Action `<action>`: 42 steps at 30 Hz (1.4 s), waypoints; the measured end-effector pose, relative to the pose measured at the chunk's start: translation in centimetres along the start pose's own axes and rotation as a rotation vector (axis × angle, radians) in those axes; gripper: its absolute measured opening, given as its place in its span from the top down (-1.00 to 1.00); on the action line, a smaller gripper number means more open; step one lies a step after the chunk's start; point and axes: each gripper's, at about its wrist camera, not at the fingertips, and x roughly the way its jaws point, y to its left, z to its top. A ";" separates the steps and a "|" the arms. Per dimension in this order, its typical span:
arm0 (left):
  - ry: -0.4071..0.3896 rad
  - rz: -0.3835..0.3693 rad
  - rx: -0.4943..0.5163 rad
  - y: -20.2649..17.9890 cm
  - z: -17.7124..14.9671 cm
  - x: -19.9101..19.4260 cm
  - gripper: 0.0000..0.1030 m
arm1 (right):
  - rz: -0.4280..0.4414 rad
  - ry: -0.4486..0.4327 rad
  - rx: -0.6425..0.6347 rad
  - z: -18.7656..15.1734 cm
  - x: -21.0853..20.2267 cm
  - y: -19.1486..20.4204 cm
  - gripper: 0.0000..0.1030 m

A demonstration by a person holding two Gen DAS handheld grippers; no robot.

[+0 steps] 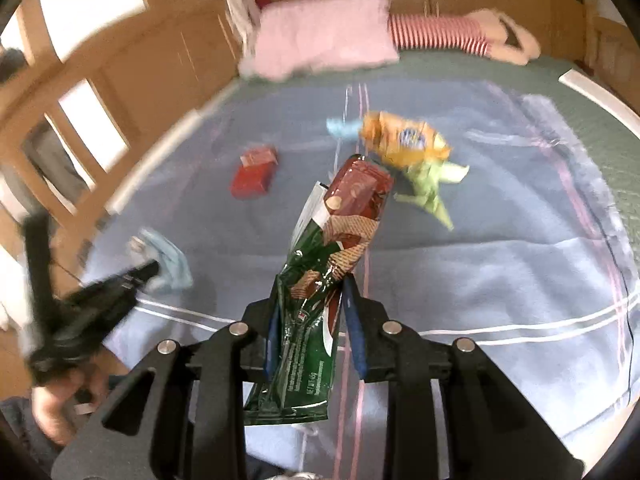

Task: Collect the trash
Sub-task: 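Carry the mask and green bag to the wastebasket and open both tools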

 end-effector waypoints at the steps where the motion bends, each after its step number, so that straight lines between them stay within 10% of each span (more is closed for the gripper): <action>1: -0.018 0.011 0.008 -0.1 0.0 -0.8 0.79 | 0.018 -0.012 -0.015 -0.6 -2.0 0.1 0.44; 24: -0.110 -0.246 0.284 -10.9 -9.8 -19.1 0.79 | -0.082 0.067 0.133 -15.1 -16.7 -5.9 0.41; 29: -0.090 -0.267 0.301 -11.5 -10.6 -19.2 0.79 | -0.106 0.230 0.152 -18.1 -14.6 -6.8 -0.21; 35: 0.049 -0.413 0.386 -12.9 -12.2 -17.3 0.78 | -0.064 -0.114 0.311 -16.5 -21.0 -9.4 -0.47; 38: 0.193 -0.547 0.537 -15.4 -14.8 -16.1 0.29 | -0.108 -0.224 0.355 -16.0 -23.4 -10.3 -0.61; 40: 0.214 -0.588 0.574 -16.2 -16.1 -15.9 -0.58 | -0.130 -0.260 0.374 -15.7 -24.3 -11.0 -0.69; 42: 0.168 -0.563 0.554 -15.7 -15.7 -16.0 -0.71 | -0.141 -0.262 0.384 -15.5 -24.7 -11.6 -0.80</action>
